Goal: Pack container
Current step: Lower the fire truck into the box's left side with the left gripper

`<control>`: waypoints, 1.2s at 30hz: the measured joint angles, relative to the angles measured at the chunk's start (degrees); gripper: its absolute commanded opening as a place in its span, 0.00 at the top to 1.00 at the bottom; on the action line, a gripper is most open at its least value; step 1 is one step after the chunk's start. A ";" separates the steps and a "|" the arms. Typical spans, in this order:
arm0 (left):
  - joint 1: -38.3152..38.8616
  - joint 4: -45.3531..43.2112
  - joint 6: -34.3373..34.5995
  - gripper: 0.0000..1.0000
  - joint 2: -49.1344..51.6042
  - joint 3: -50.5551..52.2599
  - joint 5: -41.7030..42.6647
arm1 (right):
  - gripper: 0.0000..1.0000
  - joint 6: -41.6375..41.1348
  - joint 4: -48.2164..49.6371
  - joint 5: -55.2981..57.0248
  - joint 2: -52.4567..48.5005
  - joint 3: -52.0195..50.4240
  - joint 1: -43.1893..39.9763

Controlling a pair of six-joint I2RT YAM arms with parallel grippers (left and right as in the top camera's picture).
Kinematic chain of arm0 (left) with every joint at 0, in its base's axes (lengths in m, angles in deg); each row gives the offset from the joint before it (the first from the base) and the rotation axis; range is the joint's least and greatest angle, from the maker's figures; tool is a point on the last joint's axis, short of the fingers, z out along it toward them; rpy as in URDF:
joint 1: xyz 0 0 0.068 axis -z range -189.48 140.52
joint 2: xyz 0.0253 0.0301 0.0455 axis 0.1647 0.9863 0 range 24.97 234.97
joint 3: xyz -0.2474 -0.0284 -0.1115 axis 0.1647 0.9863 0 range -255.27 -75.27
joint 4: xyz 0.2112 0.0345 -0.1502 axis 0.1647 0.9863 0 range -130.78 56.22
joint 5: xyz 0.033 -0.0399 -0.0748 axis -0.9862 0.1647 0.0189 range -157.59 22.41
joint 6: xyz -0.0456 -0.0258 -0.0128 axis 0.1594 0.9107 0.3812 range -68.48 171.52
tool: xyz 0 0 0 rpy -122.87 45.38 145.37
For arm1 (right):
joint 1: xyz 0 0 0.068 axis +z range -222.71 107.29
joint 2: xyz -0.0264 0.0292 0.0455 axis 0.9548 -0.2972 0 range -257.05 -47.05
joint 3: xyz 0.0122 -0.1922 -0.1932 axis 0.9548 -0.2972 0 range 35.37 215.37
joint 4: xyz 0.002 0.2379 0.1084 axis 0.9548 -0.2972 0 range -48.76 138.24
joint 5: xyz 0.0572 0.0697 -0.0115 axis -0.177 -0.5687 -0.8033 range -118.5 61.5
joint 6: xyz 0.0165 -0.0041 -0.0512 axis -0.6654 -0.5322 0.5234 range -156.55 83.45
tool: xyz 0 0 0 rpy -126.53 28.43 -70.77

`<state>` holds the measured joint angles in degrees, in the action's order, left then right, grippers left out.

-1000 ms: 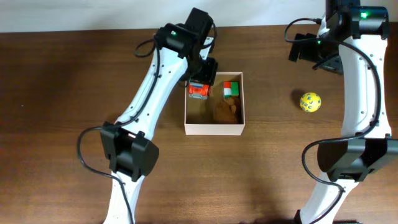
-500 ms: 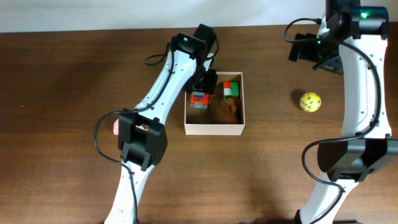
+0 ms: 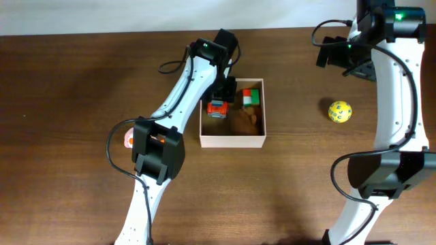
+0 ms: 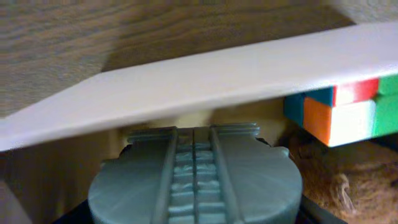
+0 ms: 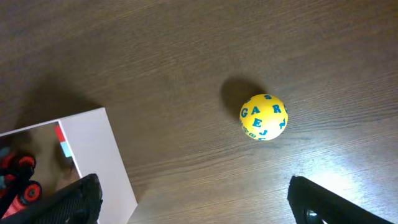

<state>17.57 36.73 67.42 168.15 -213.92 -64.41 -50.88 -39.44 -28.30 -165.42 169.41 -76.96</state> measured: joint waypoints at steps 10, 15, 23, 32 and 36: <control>0.00 -0.85 0.22 0.44 0.00 0.00 -1.27 | 0.01 0.02 0.00 0.00 0.00 0.00 0.00; 0.00 -0.87 0.22 0.43 0.00 0.00 -1.29 | 0.01 0.02 0.00 0.00 0.00 0.00 0.00; 0.00 -1.05 0.22 0.38 0.00 0.00 -1.31 | 0.01 0.00 0.00 0.00 0.00 0.00 0.00; 0.00 -1.05 0.24 0.33 0.00 0.00 -1.29 | 0.01 0.02 0.00 0.00 0.00 0.00 0.00; 0.00 -1.09 0.24 0.33 0.00 0.00 -1.29 | 0.01 0.00 0.00 0.00 0.00 0.00 0.00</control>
<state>17.57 35.64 67.66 168.15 -213.92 -65.70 -50.88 -39.44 -28.30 -165.42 169.41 -76.96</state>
